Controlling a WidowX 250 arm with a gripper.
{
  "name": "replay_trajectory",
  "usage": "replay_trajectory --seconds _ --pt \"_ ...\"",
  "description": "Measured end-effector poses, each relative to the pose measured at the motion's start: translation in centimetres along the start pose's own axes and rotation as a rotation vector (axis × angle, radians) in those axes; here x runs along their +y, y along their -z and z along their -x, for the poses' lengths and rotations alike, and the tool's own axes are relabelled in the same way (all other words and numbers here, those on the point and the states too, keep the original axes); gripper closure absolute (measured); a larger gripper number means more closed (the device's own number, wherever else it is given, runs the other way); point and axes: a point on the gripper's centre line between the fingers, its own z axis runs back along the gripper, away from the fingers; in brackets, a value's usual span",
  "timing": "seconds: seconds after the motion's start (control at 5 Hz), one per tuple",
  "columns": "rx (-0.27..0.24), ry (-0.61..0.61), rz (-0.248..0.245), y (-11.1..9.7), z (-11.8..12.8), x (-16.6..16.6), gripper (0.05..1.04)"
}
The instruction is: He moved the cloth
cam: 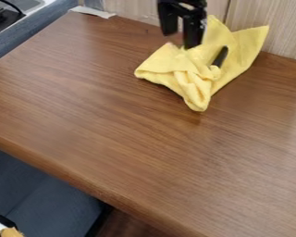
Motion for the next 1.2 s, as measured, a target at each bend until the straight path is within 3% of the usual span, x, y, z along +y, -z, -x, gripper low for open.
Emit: replay_trajectory --seconds 0.2,0.6,0.8,1.2 --pt "-0.008 0.021 -0.006 1.5 -1.0 -0.3 0.083" --pt "-0.038 0.035 -0.012 4.3 -0.7 -0.5 0.084" --pt "-0.043 0.043 -0.024 4.5 -0.1 -0.6 0.083" --pt "0.004 0.048 -0.043 3.8 3.0 -0.6 0.085"
